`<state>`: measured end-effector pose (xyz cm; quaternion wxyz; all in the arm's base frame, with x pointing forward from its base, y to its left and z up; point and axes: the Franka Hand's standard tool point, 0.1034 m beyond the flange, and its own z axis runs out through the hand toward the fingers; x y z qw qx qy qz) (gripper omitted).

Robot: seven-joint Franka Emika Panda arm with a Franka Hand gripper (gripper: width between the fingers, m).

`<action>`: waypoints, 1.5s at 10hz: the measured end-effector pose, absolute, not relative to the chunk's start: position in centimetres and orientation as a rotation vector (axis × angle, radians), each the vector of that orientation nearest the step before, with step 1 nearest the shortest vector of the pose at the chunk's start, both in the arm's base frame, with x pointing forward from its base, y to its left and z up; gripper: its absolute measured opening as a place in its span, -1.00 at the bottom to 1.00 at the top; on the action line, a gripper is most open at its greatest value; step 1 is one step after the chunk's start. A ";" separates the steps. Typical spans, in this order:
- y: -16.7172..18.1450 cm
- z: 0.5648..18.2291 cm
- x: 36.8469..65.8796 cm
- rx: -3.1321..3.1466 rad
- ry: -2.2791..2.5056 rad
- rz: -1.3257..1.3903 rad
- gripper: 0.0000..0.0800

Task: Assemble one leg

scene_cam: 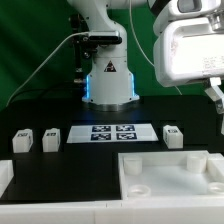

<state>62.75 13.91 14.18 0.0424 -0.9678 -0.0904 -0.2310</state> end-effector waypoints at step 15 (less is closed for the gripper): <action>12.2 8.5 62.4 -2.959 -0.390 -0.739 -0.26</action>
Offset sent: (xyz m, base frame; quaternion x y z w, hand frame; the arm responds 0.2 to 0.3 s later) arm 0.0160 -0.0222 -0.0376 0.0422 0.0505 0.0018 0.9978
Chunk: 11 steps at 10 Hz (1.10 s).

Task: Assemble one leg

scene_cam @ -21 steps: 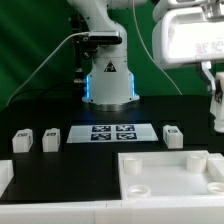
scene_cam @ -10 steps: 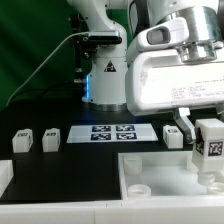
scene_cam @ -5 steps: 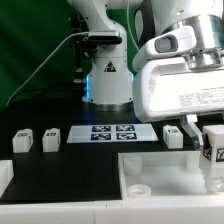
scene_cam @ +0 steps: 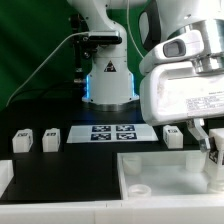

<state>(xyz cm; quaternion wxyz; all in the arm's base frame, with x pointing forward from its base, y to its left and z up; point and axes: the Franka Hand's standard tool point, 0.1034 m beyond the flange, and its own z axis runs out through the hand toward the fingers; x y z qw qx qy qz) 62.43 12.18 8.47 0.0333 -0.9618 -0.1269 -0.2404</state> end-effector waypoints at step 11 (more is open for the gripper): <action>11.7 7.5 62.6 -2.945 -0.390 -0.817 0.28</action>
Offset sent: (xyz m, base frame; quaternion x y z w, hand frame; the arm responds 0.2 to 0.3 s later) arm 0.0001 -0.0007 -0.0104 0.0052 0.0077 0.0058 0.9999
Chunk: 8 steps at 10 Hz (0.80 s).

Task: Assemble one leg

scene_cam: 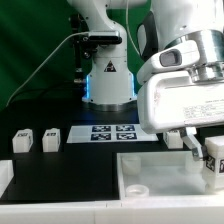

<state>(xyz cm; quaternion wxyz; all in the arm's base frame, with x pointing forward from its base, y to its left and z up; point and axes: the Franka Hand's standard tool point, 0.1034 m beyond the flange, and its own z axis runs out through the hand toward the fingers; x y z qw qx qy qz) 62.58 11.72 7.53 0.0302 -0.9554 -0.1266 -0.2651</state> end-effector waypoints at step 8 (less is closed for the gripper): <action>11.7 7.5 62.6 -2.945 -0.391 -0.817 0.62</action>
Offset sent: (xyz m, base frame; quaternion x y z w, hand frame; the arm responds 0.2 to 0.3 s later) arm 0.0000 0.0000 0.0000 0.0000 0.0000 0.0000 1.0000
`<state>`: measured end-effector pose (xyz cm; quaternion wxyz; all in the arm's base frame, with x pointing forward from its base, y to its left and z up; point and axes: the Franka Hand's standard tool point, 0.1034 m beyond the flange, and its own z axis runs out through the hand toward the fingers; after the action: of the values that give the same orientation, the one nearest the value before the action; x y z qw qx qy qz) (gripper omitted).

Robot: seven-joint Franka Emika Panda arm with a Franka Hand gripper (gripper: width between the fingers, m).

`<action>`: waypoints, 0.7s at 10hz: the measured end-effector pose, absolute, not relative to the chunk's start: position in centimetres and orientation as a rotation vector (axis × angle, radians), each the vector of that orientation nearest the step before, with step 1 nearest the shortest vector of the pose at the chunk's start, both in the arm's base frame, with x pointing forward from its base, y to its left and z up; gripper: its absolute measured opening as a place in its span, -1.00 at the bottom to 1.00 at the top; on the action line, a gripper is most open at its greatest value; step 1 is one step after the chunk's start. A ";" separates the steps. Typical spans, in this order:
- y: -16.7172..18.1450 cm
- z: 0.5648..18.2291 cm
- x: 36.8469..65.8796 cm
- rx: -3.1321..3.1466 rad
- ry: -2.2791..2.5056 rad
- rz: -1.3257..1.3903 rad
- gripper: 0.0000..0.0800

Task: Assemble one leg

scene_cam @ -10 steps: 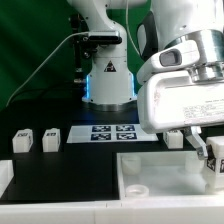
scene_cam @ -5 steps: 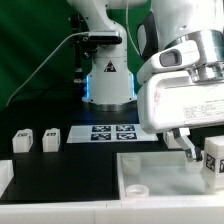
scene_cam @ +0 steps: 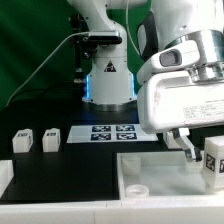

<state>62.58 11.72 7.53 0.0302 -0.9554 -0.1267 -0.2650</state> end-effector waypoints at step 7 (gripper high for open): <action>11.4 8.3 61.7 -3.008 -0.393 -0.508 0.62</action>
Offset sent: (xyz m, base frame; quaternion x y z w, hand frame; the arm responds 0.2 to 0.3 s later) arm -0.0012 -0.0138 0.0214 0.0052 -0.1248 0.0385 0.9914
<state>61.70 11.45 8.25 0.0331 -0.9774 -0.1276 -0.1652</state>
